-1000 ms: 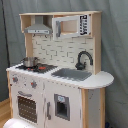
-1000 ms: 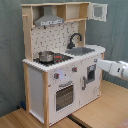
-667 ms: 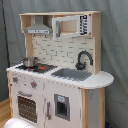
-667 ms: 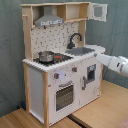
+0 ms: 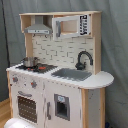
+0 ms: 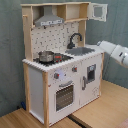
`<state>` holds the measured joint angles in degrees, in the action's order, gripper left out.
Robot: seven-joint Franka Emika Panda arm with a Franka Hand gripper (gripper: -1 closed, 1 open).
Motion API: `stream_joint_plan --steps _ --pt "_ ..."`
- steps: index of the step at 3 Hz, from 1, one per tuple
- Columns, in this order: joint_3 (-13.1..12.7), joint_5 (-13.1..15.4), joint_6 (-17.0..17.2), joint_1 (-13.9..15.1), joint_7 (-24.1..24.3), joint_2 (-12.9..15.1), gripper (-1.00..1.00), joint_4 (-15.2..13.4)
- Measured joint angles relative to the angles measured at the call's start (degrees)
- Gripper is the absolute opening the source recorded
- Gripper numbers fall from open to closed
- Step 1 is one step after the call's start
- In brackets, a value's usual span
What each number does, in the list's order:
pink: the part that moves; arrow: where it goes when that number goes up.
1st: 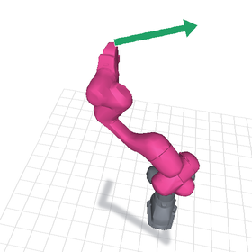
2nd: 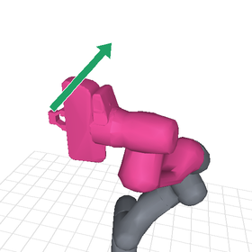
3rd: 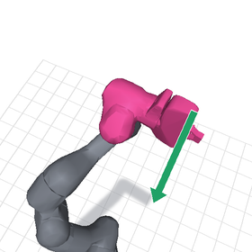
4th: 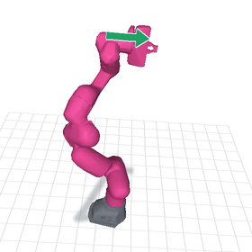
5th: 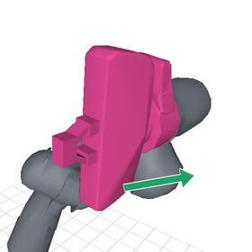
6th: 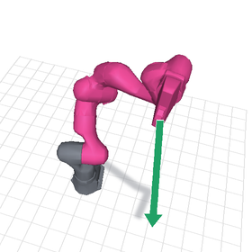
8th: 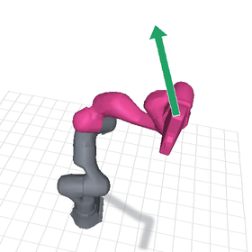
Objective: Play with the kitchen
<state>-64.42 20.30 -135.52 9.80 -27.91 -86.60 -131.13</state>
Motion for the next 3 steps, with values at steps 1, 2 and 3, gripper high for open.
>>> stream_joint_plan --steps 1,2,3 --pt "2.86 3.49 1.01 -0.15 3.51 -0.01 1.00 0.20" --pt "5.75 6.92 2.22 -0.33 7.23 -0.01 1.00 0.46" --pt "9.12 10.91 4.03 -0.46 12.03 0.00 1.00 0.80"
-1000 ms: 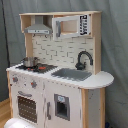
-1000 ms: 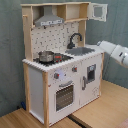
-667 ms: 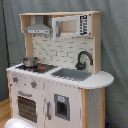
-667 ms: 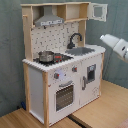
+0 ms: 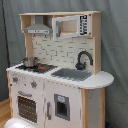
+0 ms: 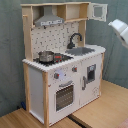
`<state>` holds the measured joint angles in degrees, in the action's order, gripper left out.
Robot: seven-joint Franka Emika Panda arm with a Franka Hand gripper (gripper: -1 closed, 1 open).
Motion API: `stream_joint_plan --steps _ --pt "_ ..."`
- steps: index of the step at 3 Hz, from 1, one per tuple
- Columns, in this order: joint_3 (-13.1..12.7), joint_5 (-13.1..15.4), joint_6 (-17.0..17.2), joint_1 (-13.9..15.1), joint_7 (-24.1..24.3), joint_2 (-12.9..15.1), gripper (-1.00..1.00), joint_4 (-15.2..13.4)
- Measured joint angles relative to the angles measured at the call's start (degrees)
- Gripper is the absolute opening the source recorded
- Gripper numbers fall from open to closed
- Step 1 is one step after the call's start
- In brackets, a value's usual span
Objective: Play with the kitchen
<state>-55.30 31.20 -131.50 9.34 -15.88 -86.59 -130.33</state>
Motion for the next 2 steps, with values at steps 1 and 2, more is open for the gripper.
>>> stream_joint_plan --steps 1,2 --pt "2.53 3.26 2.36 0.05 5.52 0.04 1.00 0.32" --pt "4.13 5.83 5.09 0.21 11.55 0.20 1.00 0.34"
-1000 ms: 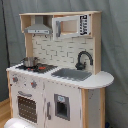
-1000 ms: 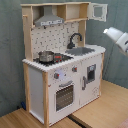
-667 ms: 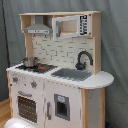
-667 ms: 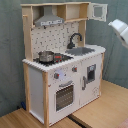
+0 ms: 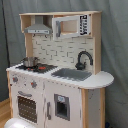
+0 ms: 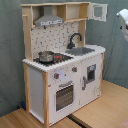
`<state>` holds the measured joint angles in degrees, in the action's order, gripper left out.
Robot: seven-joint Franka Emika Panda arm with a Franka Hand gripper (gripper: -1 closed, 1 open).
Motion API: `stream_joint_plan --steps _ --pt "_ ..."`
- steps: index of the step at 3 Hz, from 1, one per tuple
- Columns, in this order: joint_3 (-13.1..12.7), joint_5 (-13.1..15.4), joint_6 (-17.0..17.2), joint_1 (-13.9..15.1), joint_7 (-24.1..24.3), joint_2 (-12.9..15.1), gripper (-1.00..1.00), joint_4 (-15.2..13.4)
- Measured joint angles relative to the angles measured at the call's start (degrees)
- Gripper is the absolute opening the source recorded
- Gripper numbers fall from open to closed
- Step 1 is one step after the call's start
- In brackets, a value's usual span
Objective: Play with the kitchen
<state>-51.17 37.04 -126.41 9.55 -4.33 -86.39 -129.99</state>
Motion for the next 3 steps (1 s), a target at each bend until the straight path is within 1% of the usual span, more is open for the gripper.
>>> stream_joint_plan --steps 2,3 --pt "1.92 2.88 6.27 1.06 11.22 0.64 1.00 -0.03" --pt "3.67 3.78 8.68 2.28 16.15 1.02 1.00 -0.04"
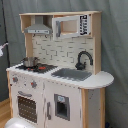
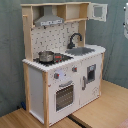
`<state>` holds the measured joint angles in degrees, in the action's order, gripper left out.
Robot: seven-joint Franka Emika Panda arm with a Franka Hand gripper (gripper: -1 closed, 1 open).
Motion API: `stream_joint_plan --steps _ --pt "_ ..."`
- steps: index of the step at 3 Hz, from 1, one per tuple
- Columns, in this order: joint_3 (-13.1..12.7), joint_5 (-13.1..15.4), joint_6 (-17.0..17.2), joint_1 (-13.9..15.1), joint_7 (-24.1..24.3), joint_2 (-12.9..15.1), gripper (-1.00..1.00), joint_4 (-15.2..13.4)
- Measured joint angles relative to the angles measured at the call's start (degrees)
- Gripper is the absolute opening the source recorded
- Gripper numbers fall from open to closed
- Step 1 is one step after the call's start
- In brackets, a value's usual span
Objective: Play with the kitchen
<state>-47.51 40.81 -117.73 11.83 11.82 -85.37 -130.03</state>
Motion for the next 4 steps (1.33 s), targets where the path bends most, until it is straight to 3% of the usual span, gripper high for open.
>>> stream_joint_plan --steps 1,2,3,4 --pt "3.14 0.15 0.58 2.97 4.93 0.46 1.00 -0.11" --pt "3.57 0.15 0.58 3.43 5.51 0.52 1.00 -0.14" --pt "3.98 0.15 0.57 3.88 6.04 0.59 -1.00 -0.16" --pt "5.82 0.14 0.45 6.12 9.12 1.70 -1.00 -0.27"
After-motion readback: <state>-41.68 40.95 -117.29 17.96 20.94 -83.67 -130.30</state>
